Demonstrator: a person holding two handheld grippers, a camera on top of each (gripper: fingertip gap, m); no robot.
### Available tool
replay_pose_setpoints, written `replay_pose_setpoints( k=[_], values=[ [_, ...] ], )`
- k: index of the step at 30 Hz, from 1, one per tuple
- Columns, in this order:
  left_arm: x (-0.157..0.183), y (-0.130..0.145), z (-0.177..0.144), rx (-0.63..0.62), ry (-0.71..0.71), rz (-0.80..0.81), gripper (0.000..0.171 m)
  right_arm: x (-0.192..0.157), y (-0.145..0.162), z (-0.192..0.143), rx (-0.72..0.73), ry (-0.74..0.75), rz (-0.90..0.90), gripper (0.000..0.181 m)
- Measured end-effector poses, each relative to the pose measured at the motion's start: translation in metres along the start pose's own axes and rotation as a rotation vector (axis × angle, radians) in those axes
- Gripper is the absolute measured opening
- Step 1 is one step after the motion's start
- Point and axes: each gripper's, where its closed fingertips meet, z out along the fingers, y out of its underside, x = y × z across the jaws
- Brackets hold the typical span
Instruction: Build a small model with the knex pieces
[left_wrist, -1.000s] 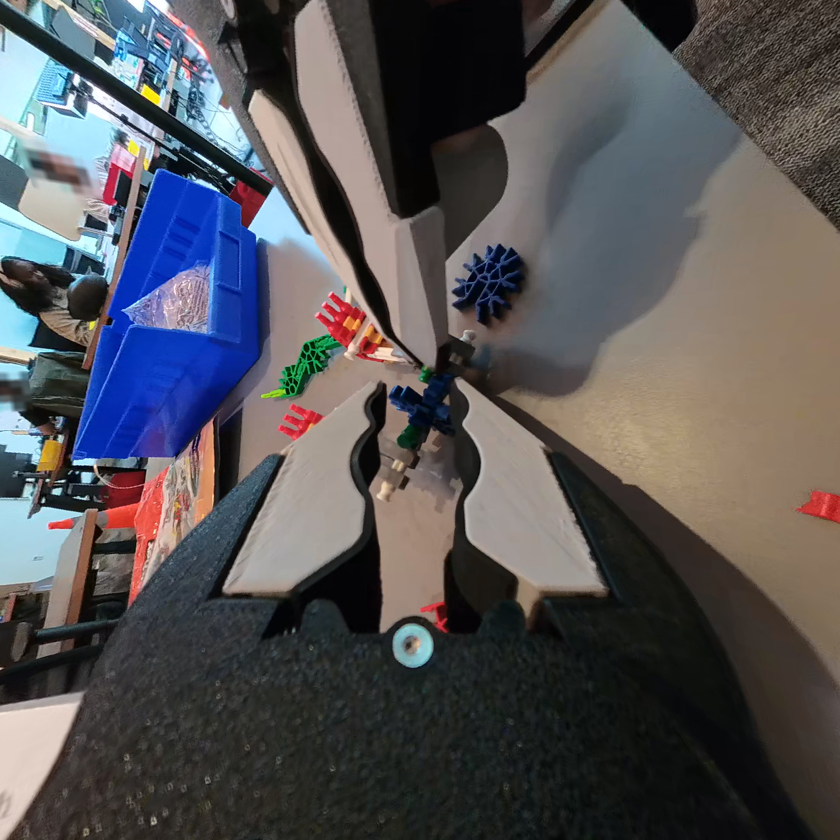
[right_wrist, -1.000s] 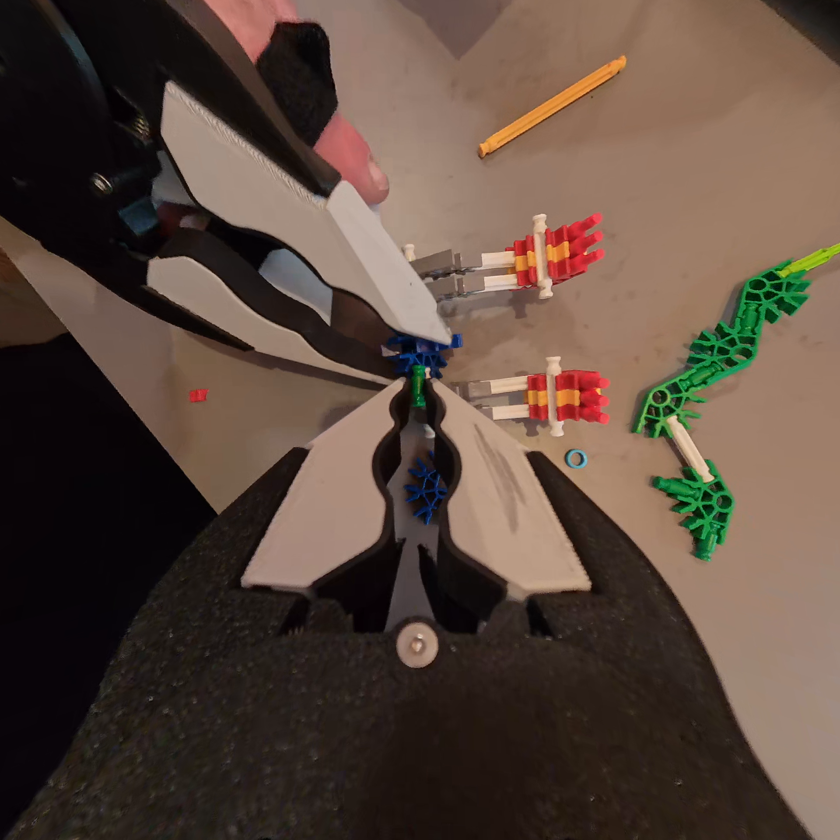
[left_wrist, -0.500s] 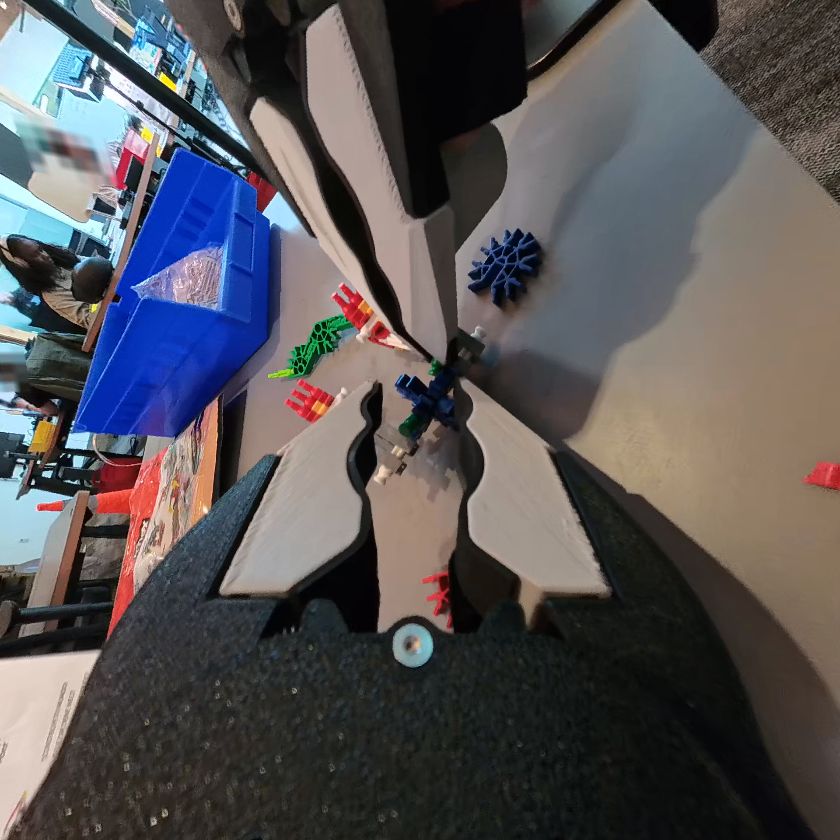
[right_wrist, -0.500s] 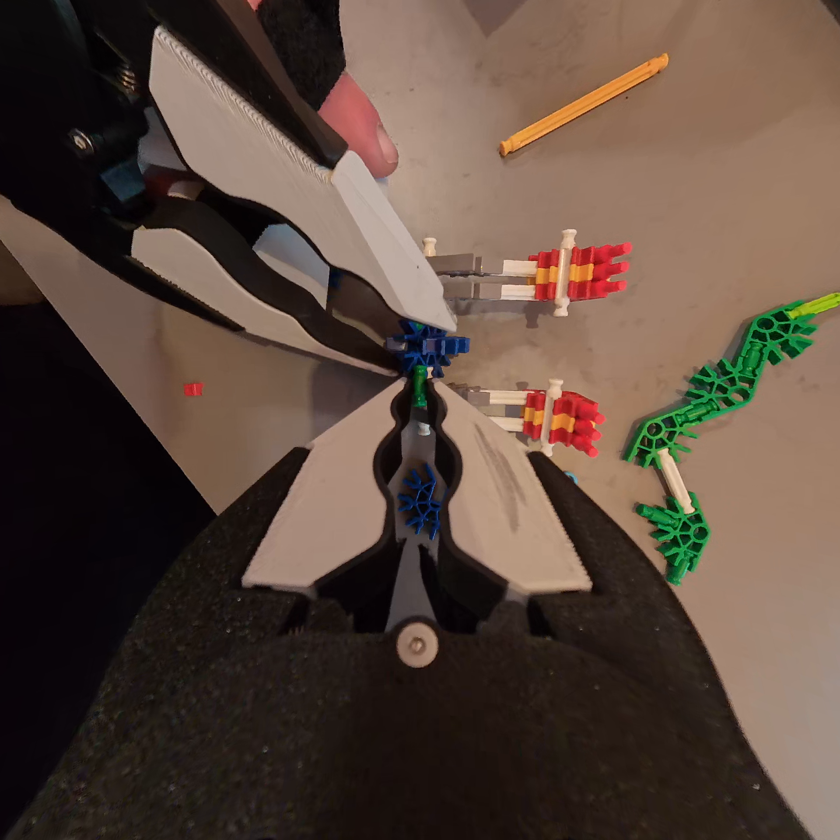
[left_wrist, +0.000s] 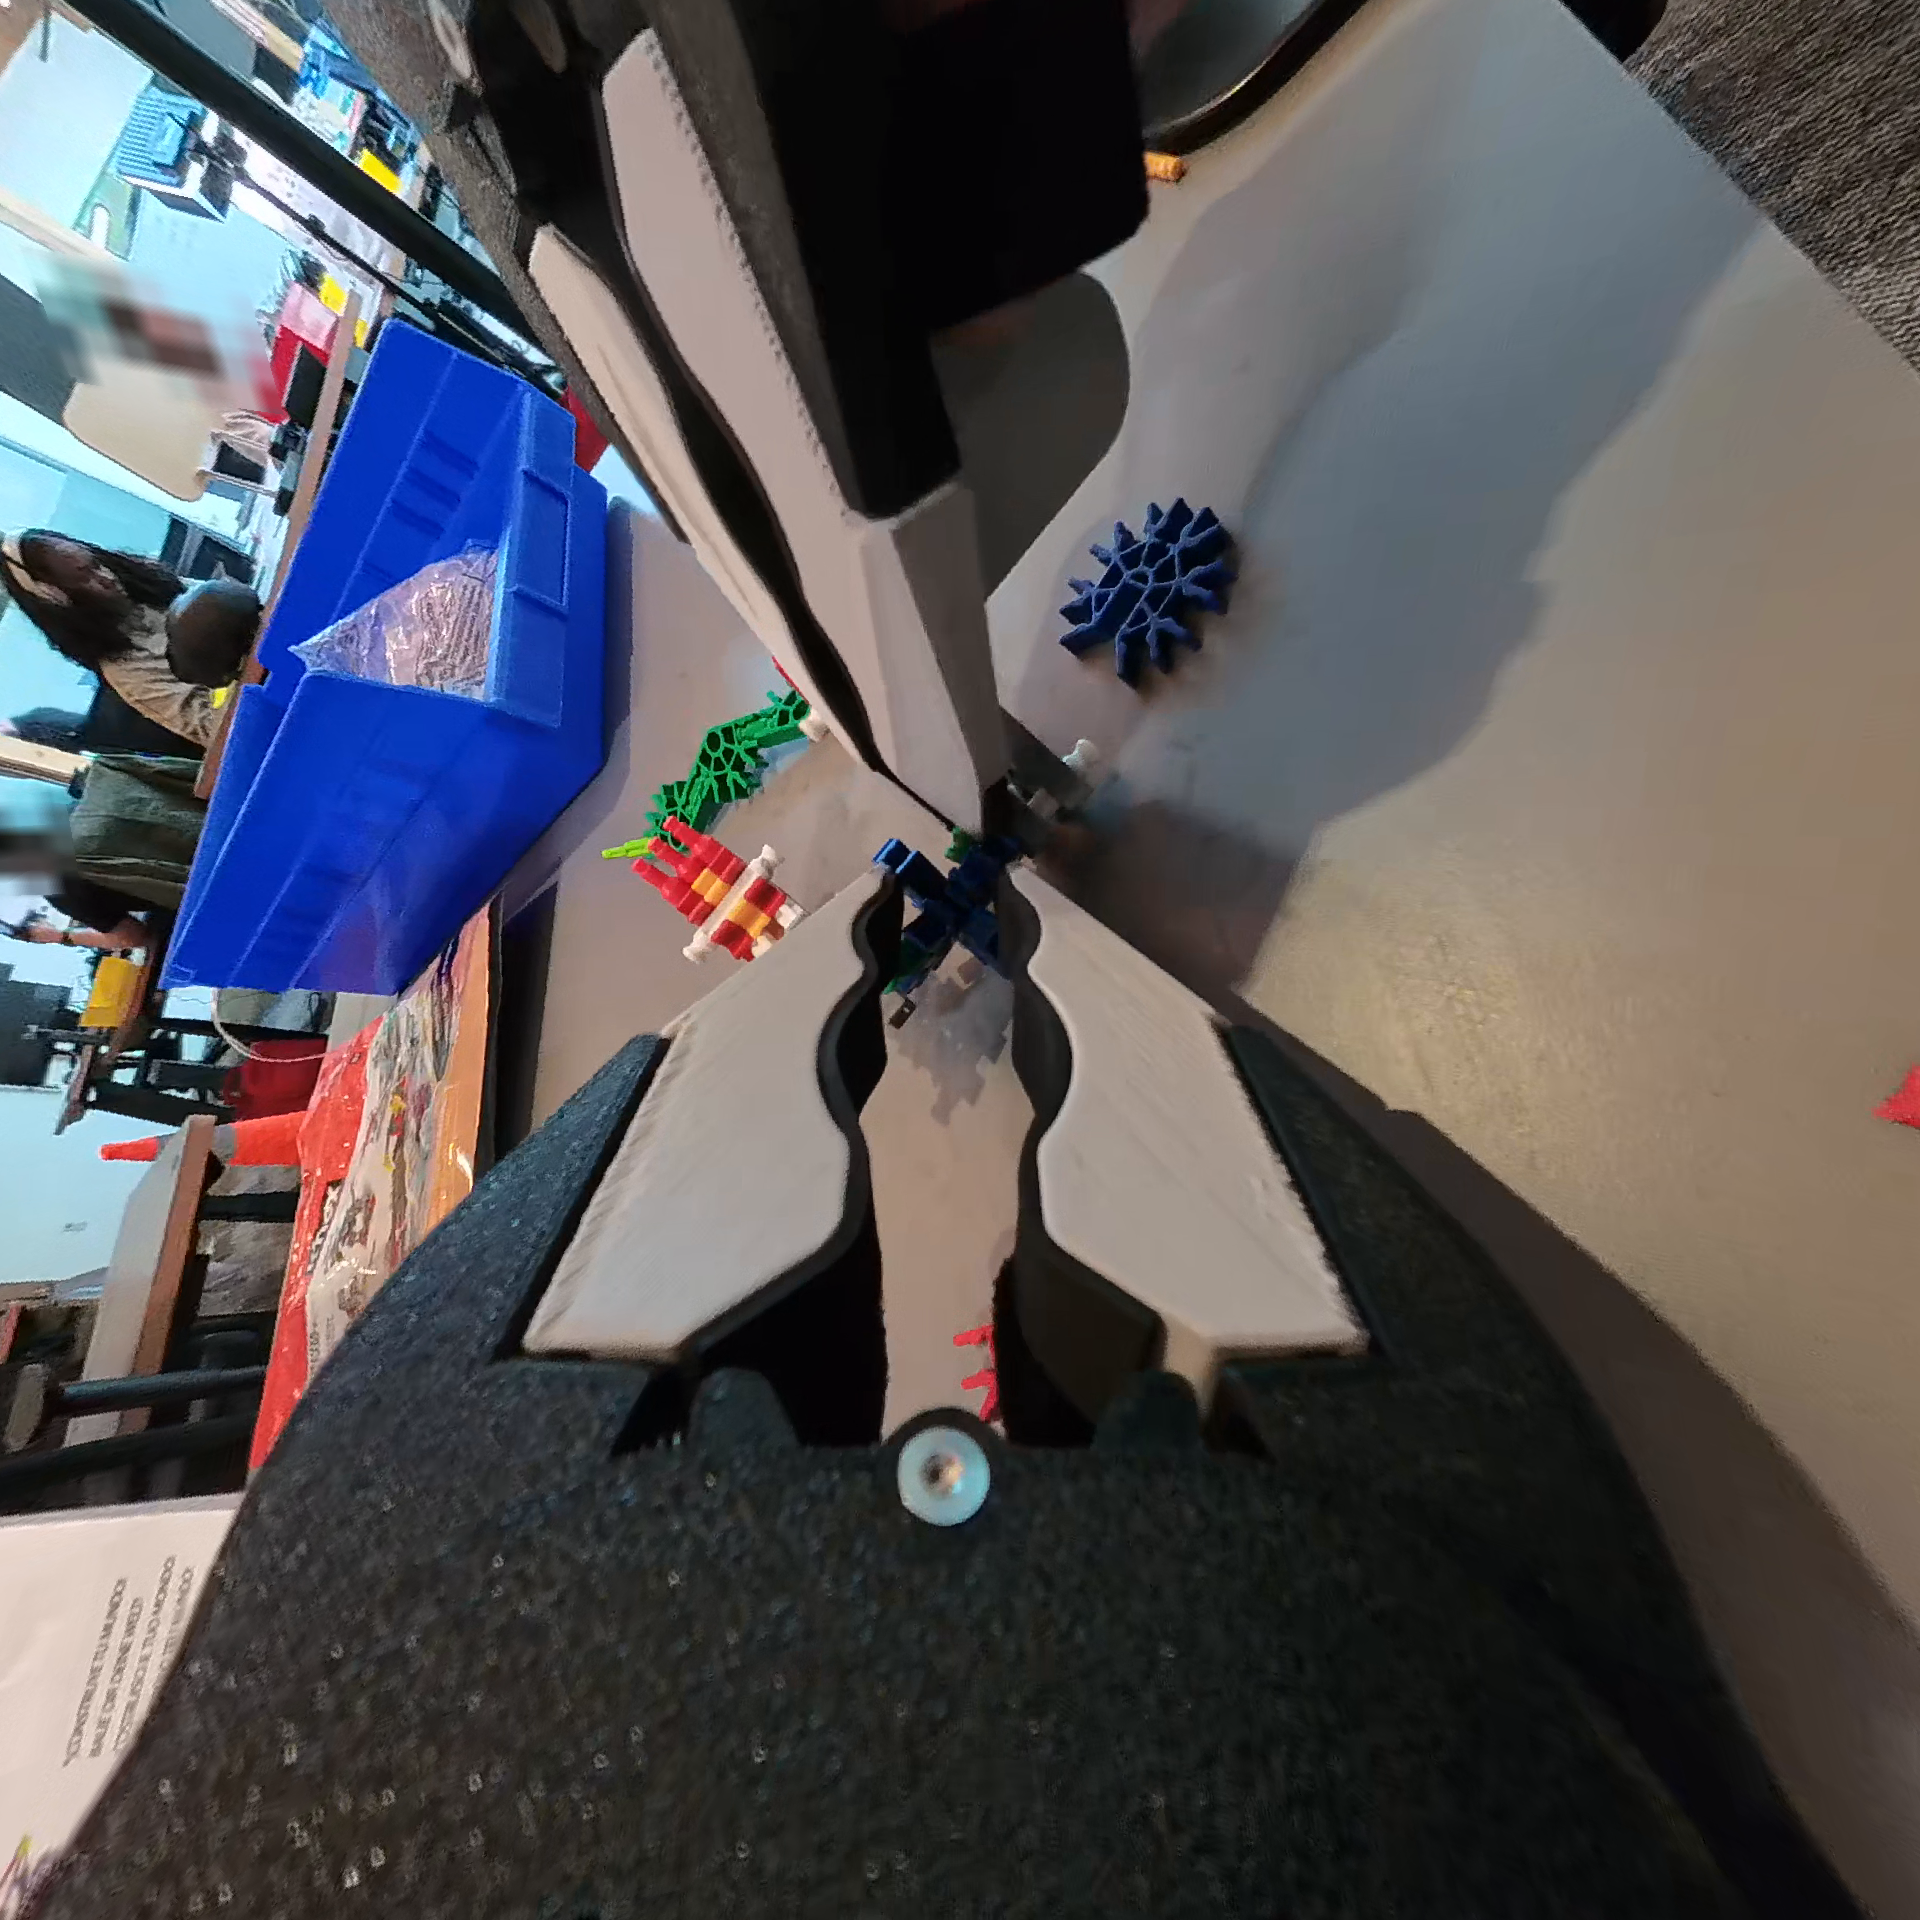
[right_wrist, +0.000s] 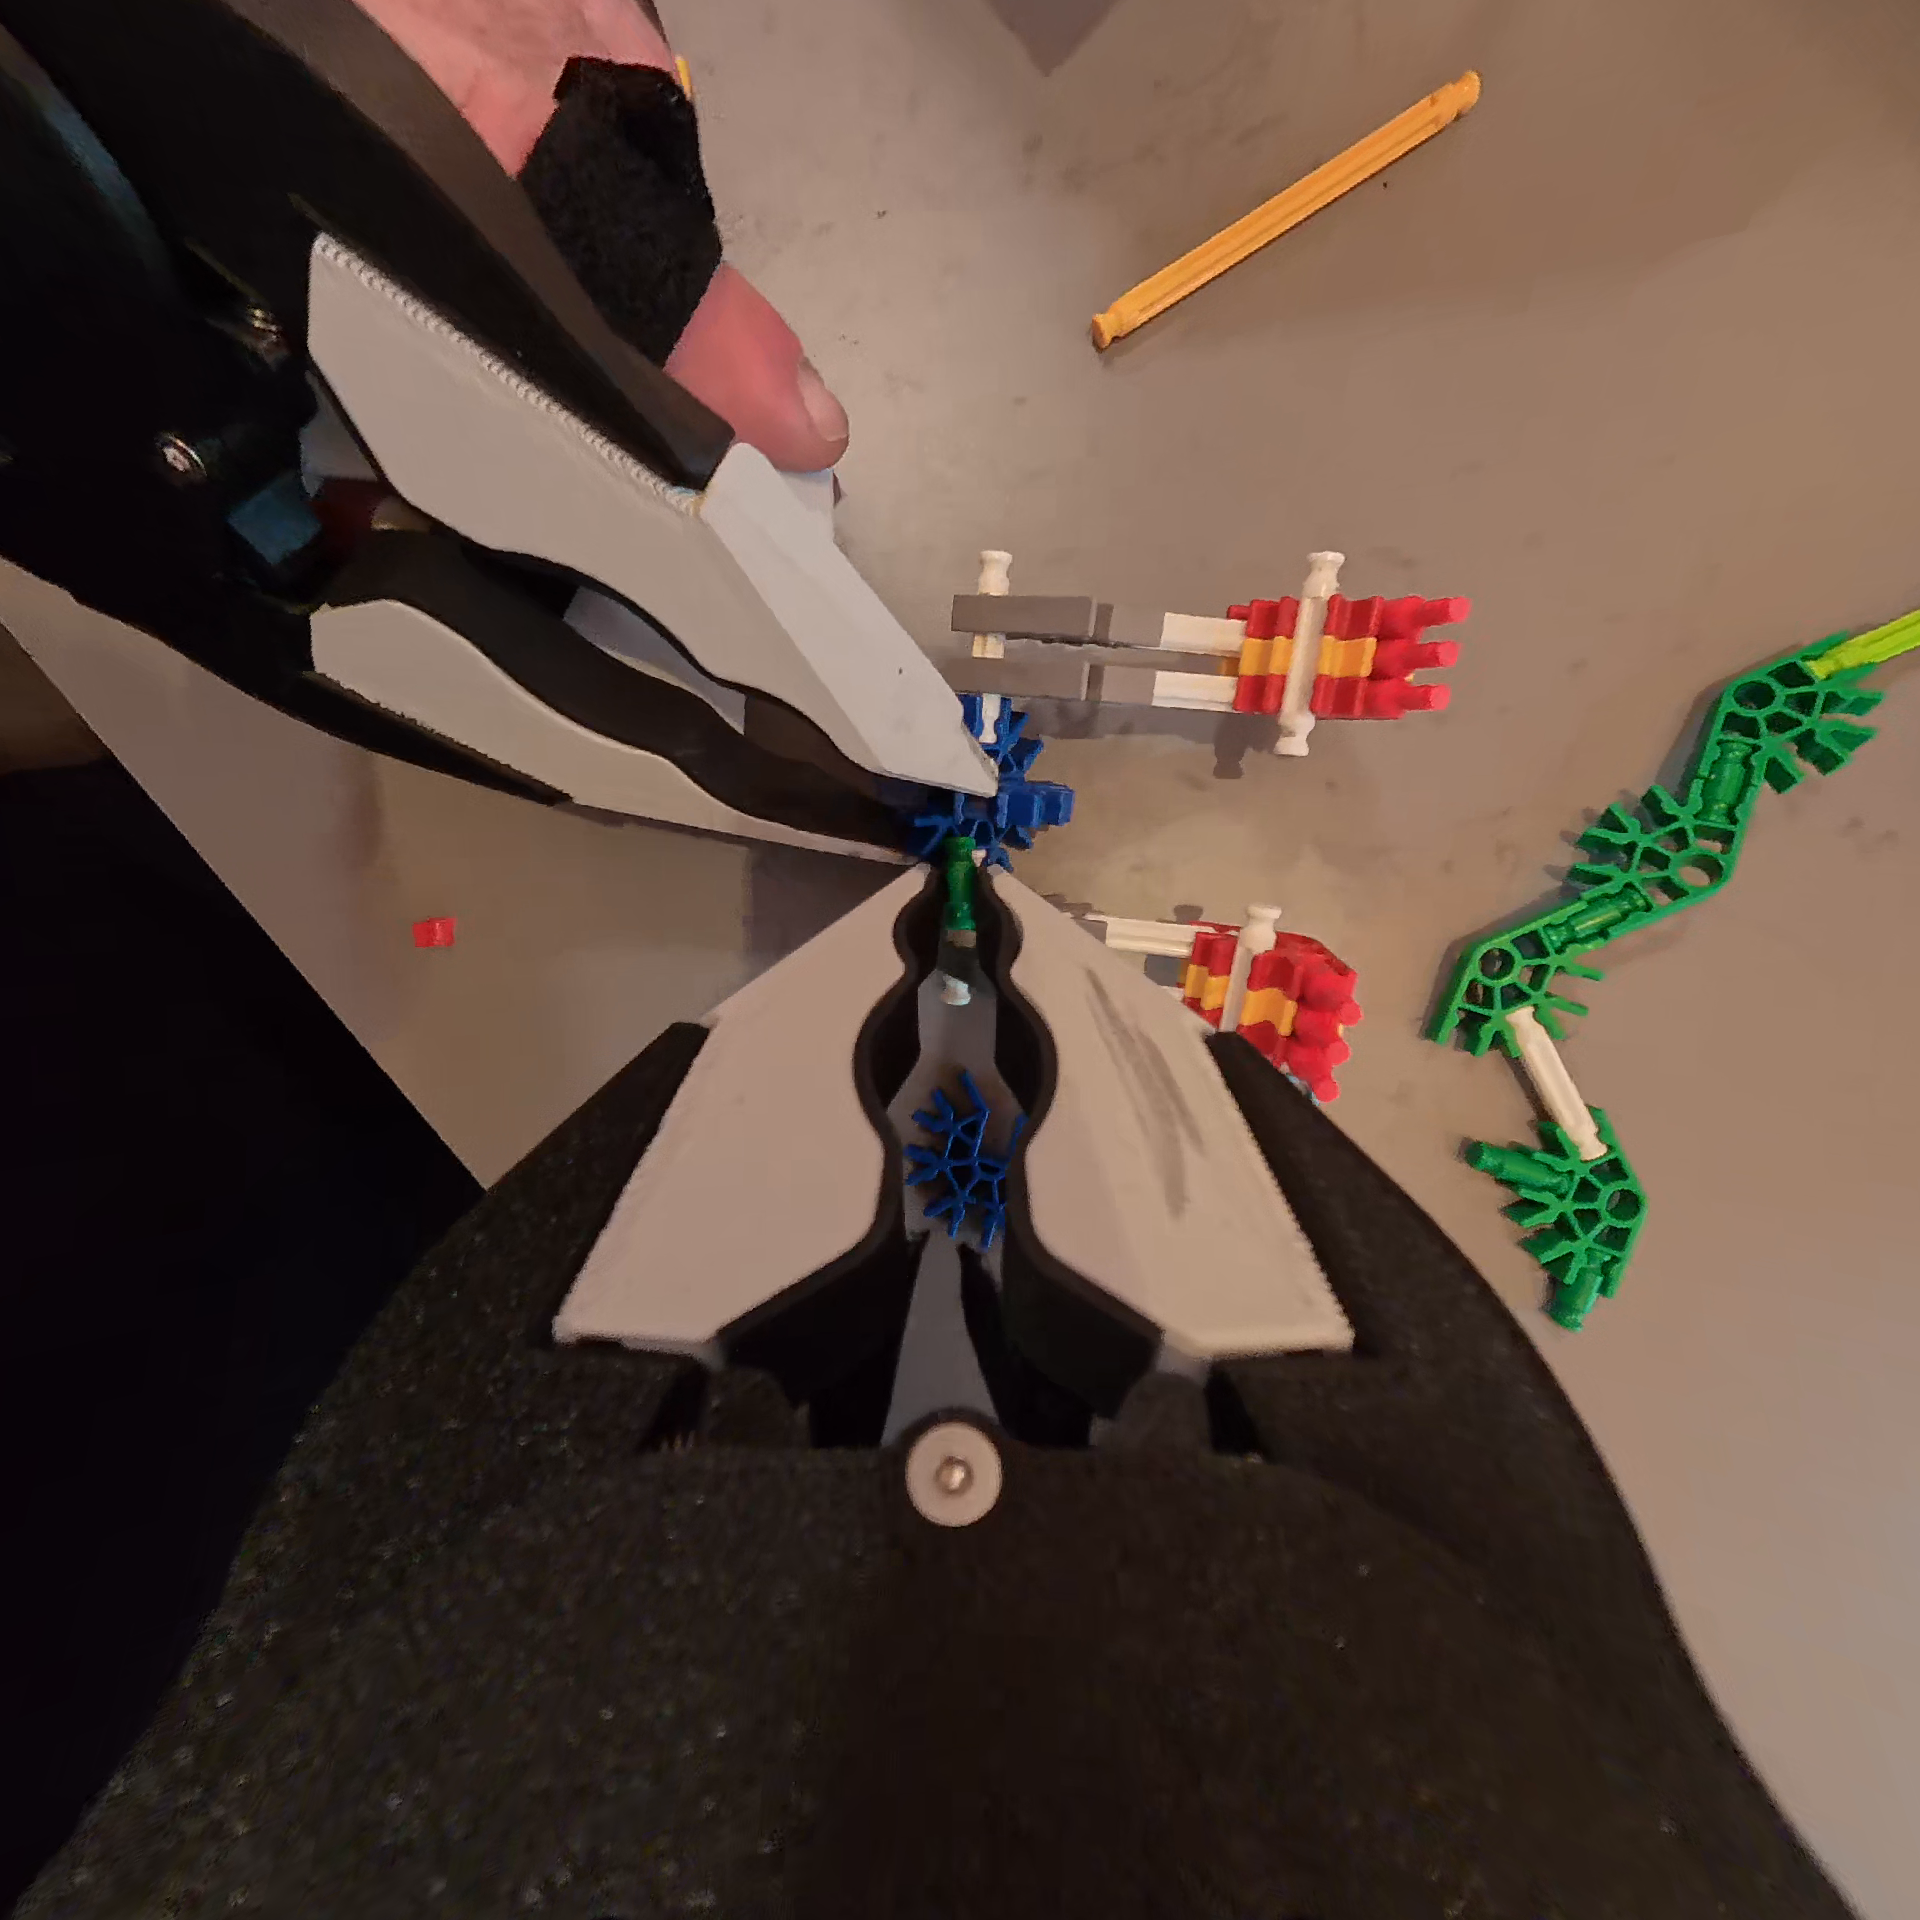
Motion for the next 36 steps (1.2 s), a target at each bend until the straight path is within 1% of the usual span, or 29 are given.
replay_pose_setpoints(
  k=[3, 7, 12, 16, 21, 24, 30, 34, 36],
  values=[
    [0.001, -0.001, 0.000, 0.000, -0.006, 0.013, 0.017, -0.001, 0.001, -0.001, 0.025, -0.021, 0.056, 0.005],
    [0.004, -0.003, 0.001, -0.016, -0.039, 0.086, 0.016, -0.004, 0.003, -0.003, 0.055, -0.052, 0.133, 0.005],
    [0.006, -0.006, 0.002, -0.026, -0.062, 0.141, 0.016, -0.010, 0.005, -0.004, 0.109, -0.128, 0.254, 0.005],
    [0.006, -0.006, 0.003, -0.023, -0.065, 0.133, 0.016, -0.009, 0.004, -0.005, 0.130, -0.089, 0.222, 0.005],
    [0.006, -0.006, 0.002, -0.011, -0.056, 0.100, 0.016, -0.004, 0.006, -0.006, 0.140, 0.016, 0.044, 0.005],
    [0.006, -0.006, 0.002, -0.001, -0.049, 0.079, 0.016, 0.000, 0.005, -0.009, 0.168, 0.039, -0.007, 0.005],
    [0.009, -0.011, 0.004, 0.005, -0.047, 0.087, 0.016, -0.002, 0.011, -0.010, 0.163, -0.015, 0.157, 0.005],
    [0.010, -0.012, 0.004, -0.012, -0.063, 0.106, 0.016, -0.011, 0.012, -0.014, 0.169, -0.089, 0.240, 0.005],
    [0.009, -0.011, 0.004, -0.028, -0.077, 0.102, 0.016, -0.017, 0.012, -0.017, 0.177, -0.108, 0.246, 0.005]
  ],
)
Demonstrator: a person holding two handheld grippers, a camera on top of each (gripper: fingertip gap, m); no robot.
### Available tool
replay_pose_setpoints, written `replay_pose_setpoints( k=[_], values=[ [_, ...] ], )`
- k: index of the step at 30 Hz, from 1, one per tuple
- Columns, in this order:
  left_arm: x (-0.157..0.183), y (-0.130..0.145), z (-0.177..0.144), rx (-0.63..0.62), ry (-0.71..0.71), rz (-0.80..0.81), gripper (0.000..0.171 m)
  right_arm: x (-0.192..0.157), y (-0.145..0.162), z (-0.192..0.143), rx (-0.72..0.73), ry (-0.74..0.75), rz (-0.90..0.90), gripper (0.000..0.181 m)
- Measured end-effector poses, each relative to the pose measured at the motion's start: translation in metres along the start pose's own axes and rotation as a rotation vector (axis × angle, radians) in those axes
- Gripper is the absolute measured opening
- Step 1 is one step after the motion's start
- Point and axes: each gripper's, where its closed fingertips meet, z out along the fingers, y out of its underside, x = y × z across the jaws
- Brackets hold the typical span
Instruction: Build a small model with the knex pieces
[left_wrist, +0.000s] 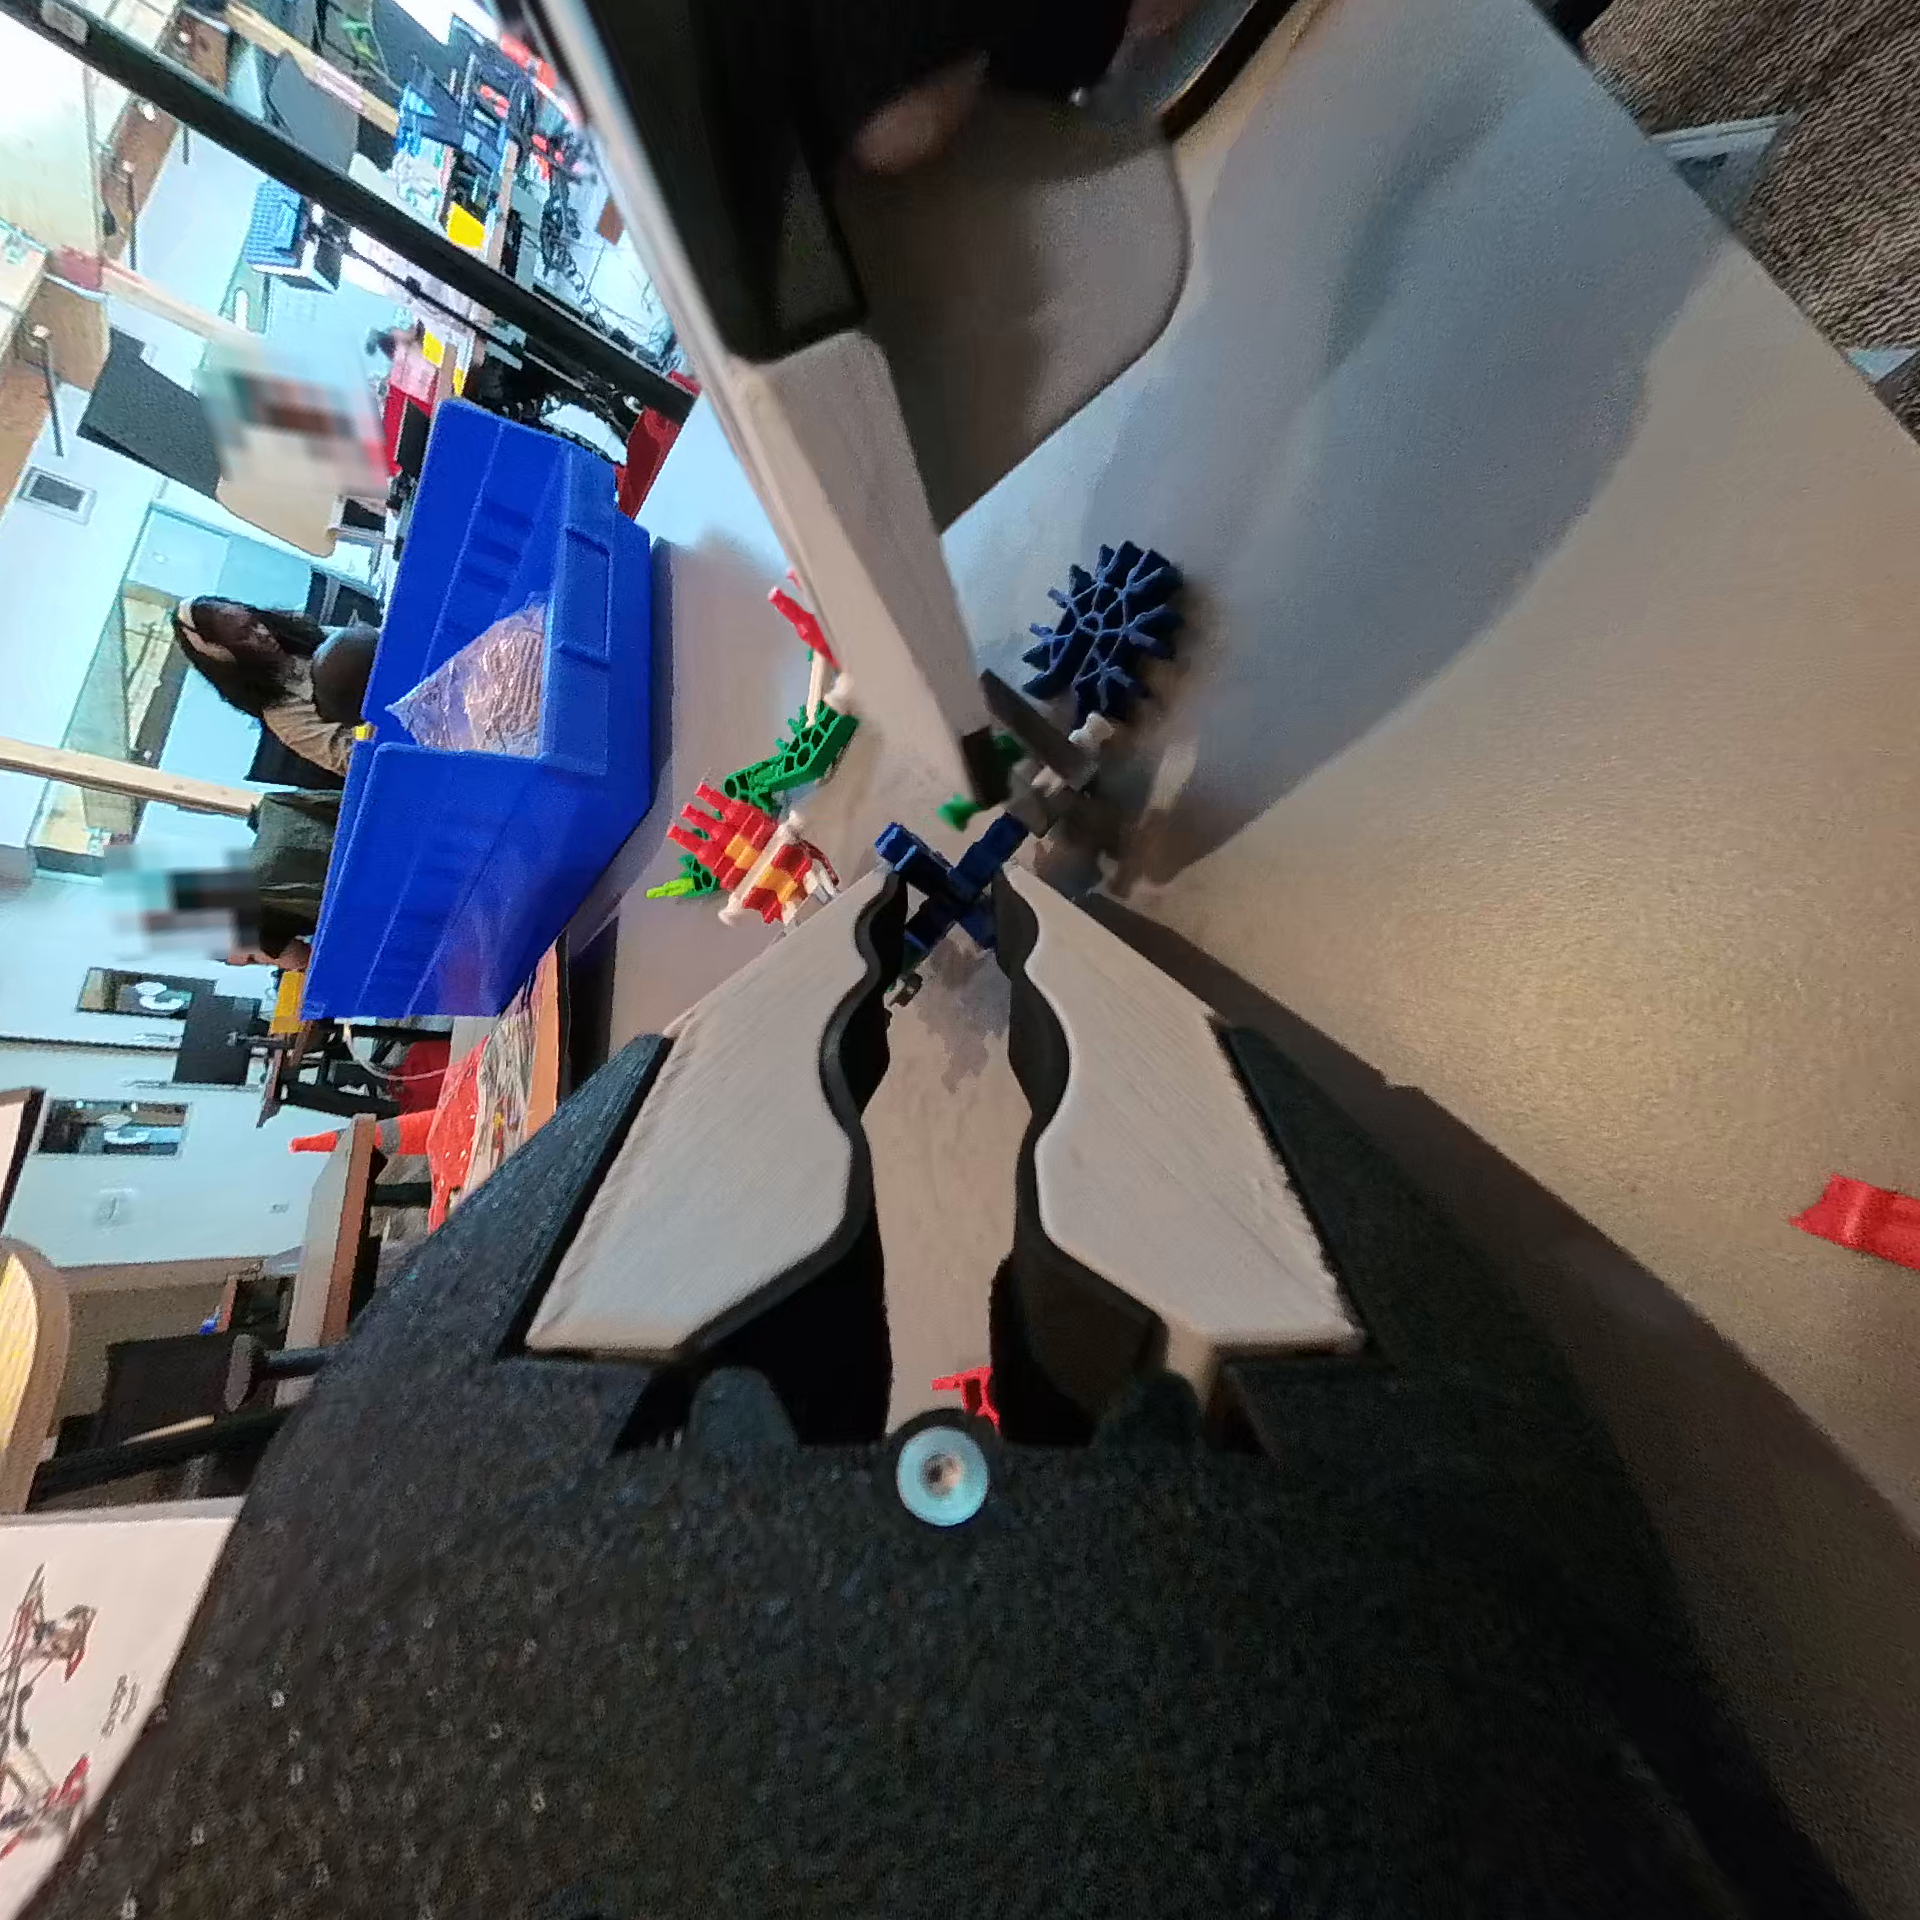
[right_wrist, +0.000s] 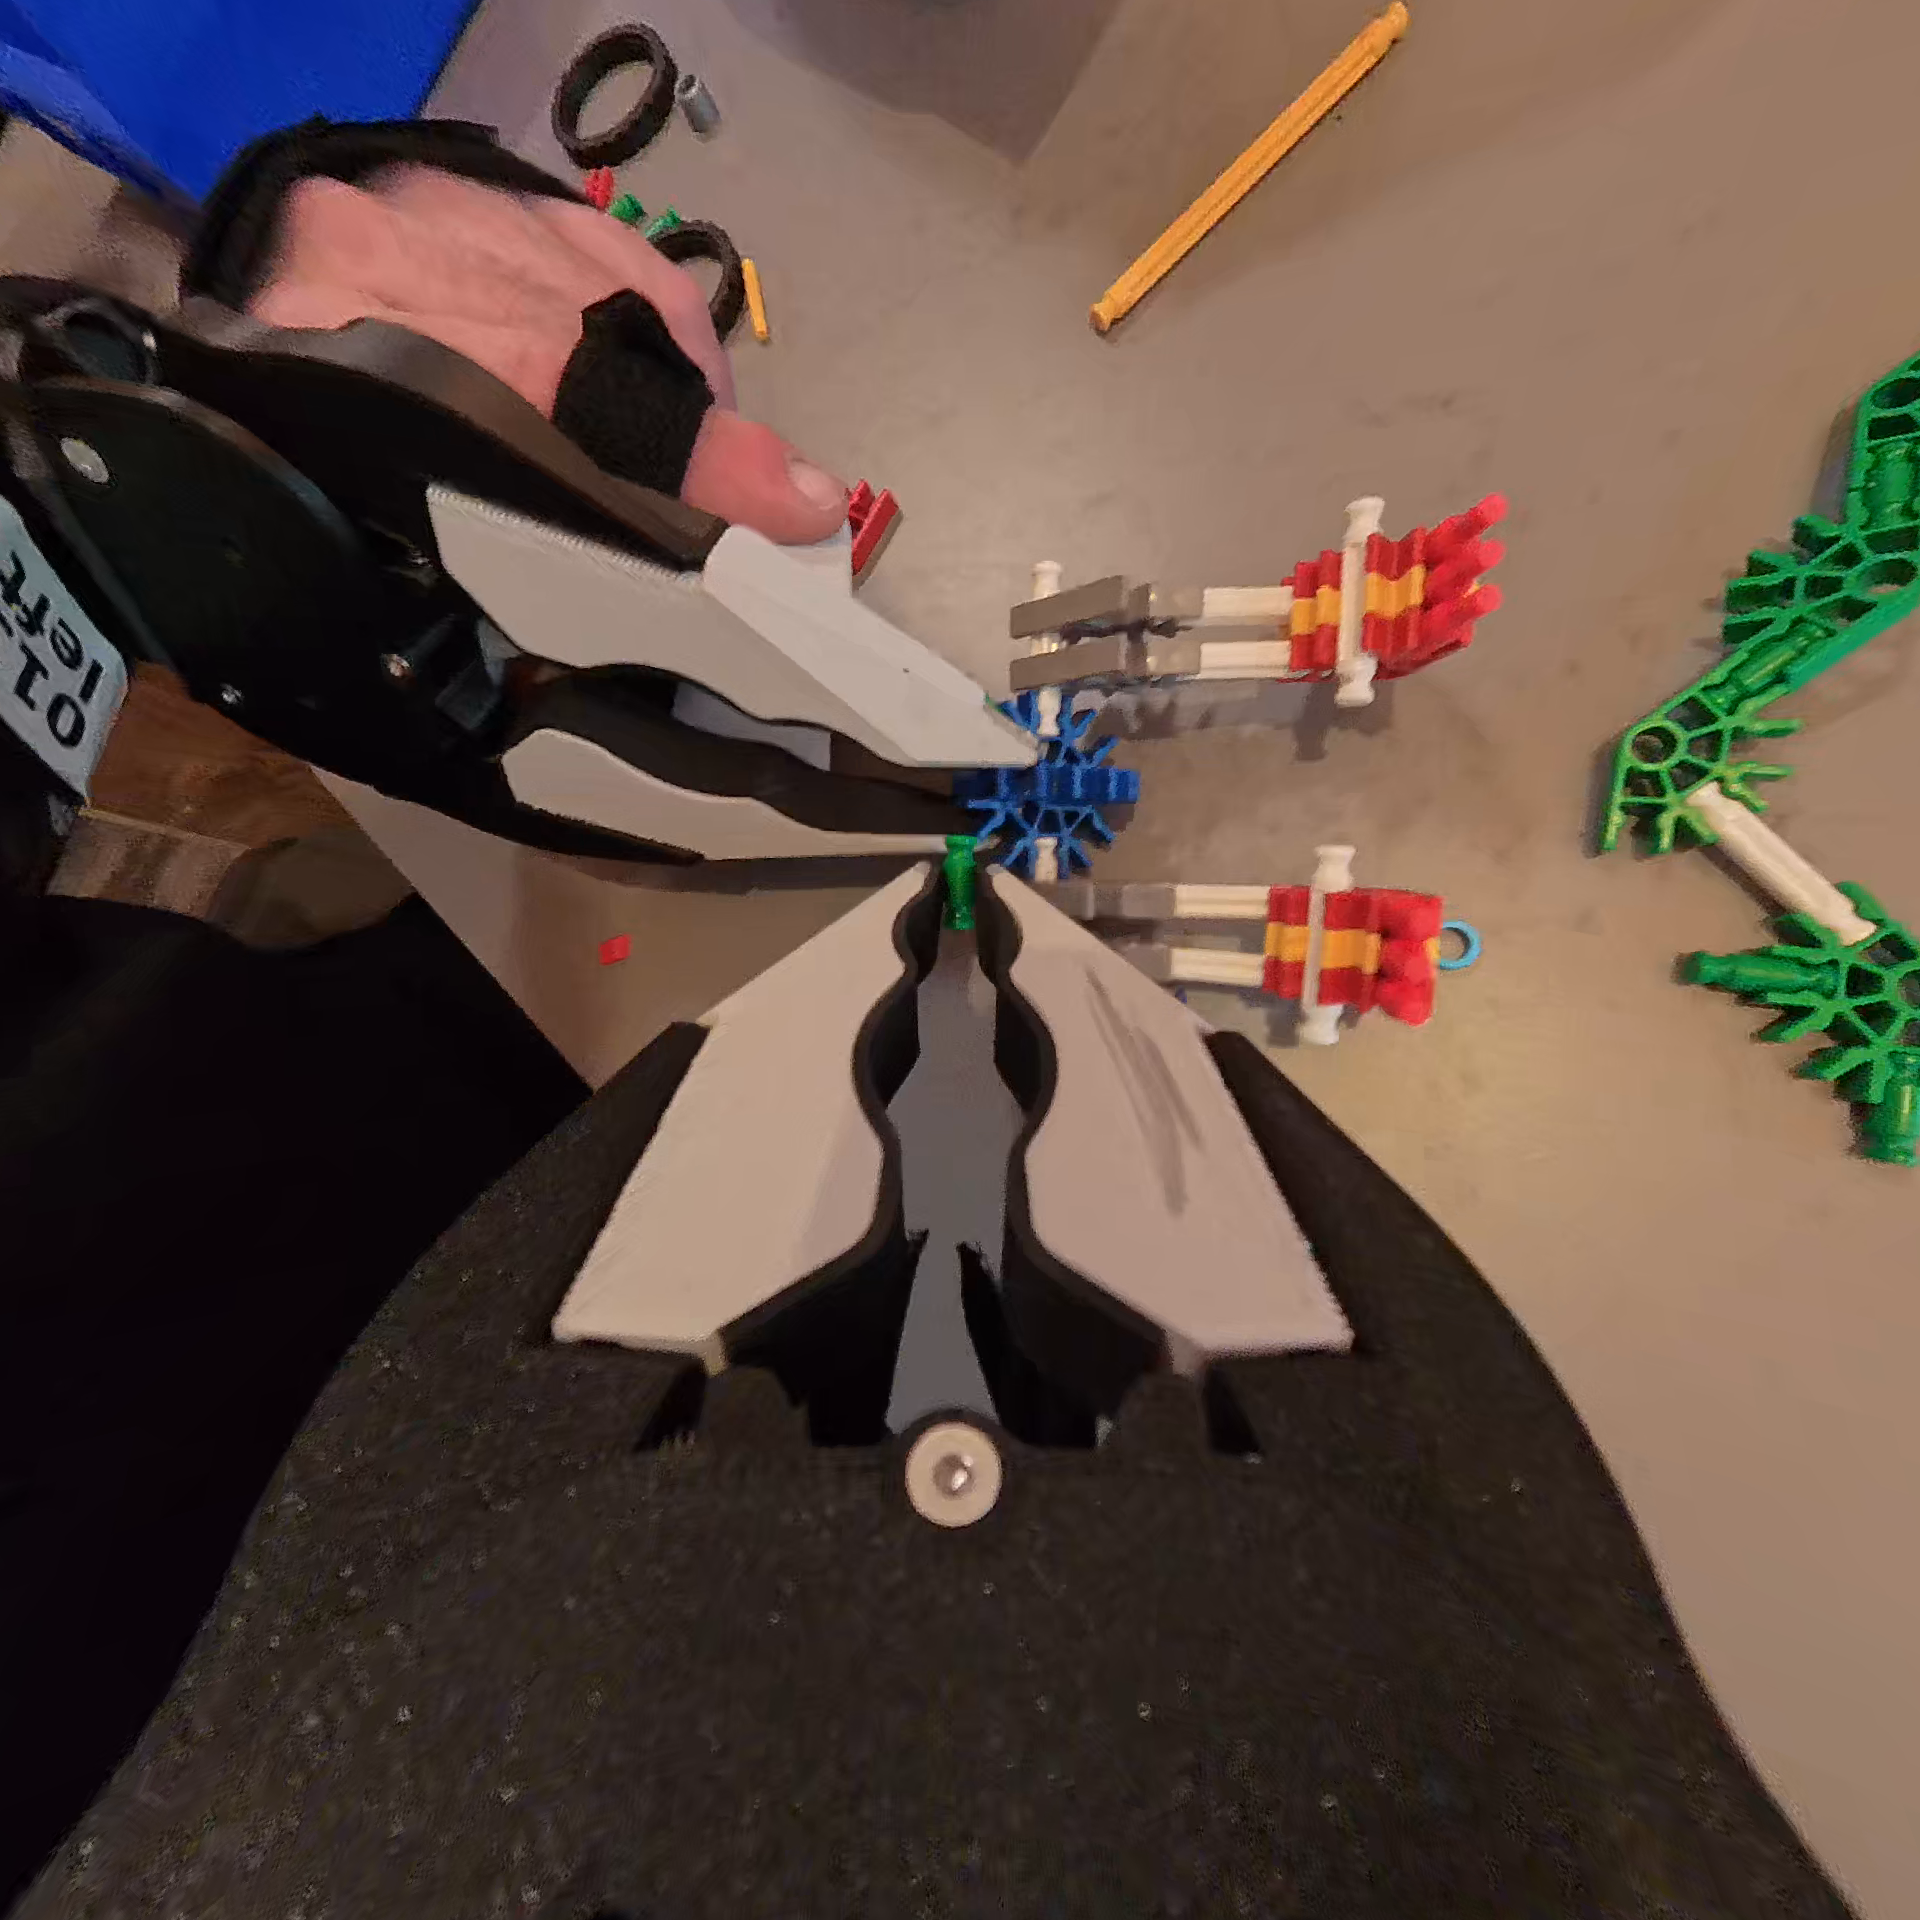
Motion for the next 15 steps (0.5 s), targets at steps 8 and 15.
replay_pose_setpoints(
  k=[8, 15],
  values=[
    [-0.001, 0.004, -0.002, -0.124, -0.098, -0.001, 0.016, 0.009, 0.003, 0.011, 0.034, 0.042, -0.087, 0.005],
    [0.000, -0.001, -0.001, -0.142, -0.118, -0.045, 0.016, 0.009, 0.002, 0.004, -0.009, 0.056, -0.106, 0.005]
  ],
)
